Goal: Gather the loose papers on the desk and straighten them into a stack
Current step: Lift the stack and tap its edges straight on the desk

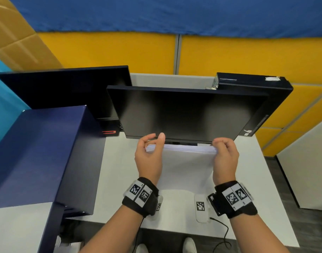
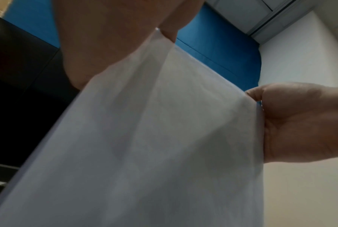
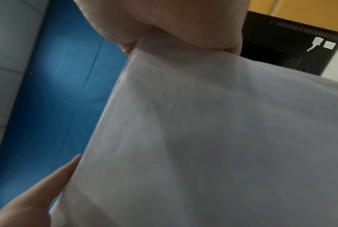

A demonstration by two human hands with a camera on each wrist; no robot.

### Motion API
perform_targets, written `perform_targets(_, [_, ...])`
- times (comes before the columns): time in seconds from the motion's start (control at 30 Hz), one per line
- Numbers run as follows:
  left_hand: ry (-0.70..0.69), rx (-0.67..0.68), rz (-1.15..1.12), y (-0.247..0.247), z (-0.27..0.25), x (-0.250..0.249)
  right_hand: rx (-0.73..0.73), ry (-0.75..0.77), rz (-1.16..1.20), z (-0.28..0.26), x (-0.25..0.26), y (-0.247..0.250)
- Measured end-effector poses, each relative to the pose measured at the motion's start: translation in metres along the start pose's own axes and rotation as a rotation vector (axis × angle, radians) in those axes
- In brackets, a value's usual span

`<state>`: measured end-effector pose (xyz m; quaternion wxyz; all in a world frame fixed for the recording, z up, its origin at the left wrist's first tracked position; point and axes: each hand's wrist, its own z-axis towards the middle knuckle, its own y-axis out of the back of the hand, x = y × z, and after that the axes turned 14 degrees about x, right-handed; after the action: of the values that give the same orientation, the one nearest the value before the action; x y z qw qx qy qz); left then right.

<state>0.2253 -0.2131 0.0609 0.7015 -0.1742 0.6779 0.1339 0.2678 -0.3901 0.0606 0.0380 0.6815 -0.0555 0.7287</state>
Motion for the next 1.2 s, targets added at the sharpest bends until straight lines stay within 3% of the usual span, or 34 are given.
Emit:
perform_targets(0.07, [-0.026, 0.084, 0.020, 0.010, 0.001, 0.007, 0.070, 0.045, -0.010, 0.001, -0.001, 0.008])
perform_targets(0.13, [-0.039, 0.240, 0.069, 0.029, 0.008, 0.026, 0.288, 0.068, -0.055, 0.003, -0.010, 0.024])
perform_targets(0.23, [0.139, 0.443, 0.099, 0.050, 0.022, 0.062, 0.551, -0.093, 0.010, 0.011, -0.044, 0.045])
perform_targets(0.3, [0.250, 0.493, 0.184, 0.050, 0.024, 0.078, 0.558, -0.191, -0.127, 0.009, -0.058, 0.044])
perform_targets(0.37, [0.270, 0.453, 0.212, 0.046, 0.026, 0.082, 0.491, -0.186, -0.189, 0.007, -0.064, 0.034])
perform_targets(0.47, [0.169, 0.391, 0.152, 0.040, 0.033, 0.064, 0.403, -0.031, -0.185, 0.009, -0.044, 0.028])
perform_targets(0.6, [0.040, 0.372, 0.122, 0.038, 0.031, 0.044, 0.415, 0.146, -0.230, 0.012, -0.024, 0.033])
perform_targets(0.77, [0.068, 0.427, 0.269, 0.039, 0.029, 0.062, 0.481, -0.079, -0.276, 0.004, -0.057, 0.033])
perform_targets(0.83, [0.099, 0.385, 0.245, 0.032, 0.031, 0.058, 0.457, -0.074, -0.300, 0.003, -0.060, 0.025])
perform_targets(1.0, [0.020, 0.334, 0.134, 0.028, 0.038, 0.038, 0.389, 0.014, -0.189, 0.007, -0.051, 0.020])
perform_targets(1.13, [0.147, 0.277, 0.144, 0.027, 0.030, 0.055, 0.413, -0.148, -0.272, 0.005, -0.064, 0.020])
perform_targets(1.2, [0.131, 0.236, 0.154, 0.025, 0.028, 0.057, 0.398, -0.160, -0.270, 0.004, -0.064, 0.022])
